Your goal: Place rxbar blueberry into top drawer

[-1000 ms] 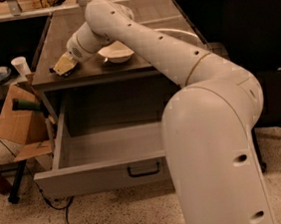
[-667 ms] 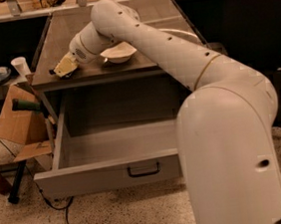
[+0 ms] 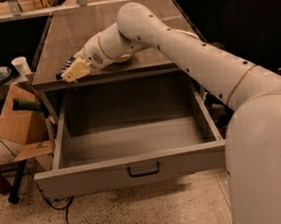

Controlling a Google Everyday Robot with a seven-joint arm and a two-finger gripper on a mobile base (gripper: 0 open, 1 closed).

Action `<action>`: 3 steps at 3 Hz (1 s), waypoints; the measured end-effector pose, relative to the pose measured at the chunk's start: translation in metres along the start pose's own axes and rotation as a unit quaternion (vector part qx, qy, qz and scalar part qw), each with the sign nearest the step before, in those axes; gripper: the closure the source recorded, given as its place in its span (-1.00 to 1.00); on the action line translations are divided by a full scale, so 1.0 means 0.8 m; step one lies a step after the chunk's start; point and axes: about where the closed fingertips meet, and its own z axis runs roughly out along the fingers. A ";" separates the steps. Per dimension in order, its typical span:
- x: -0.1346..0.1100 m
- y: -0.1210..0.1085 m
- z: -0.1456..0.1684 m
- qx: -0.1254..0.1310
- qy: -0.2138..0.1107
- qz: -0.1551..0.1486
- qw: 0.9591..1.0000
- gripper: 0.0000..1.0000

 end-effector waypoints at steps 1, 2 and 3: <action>0.004 0.022 -0.025 -0.042 -0.021 -0.021 0.999 1.00; 0.020 0.043 -0.041 -0.096 -0.036 -0.047 0.994 1.00; 0.064 0.070 -0.043 -0.162 -0.044 -0.070 0.983 1.00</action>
Offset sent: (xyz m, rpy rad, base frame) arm -0.0685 -0.0525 -0.0072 0.0971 -0.0190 0.3747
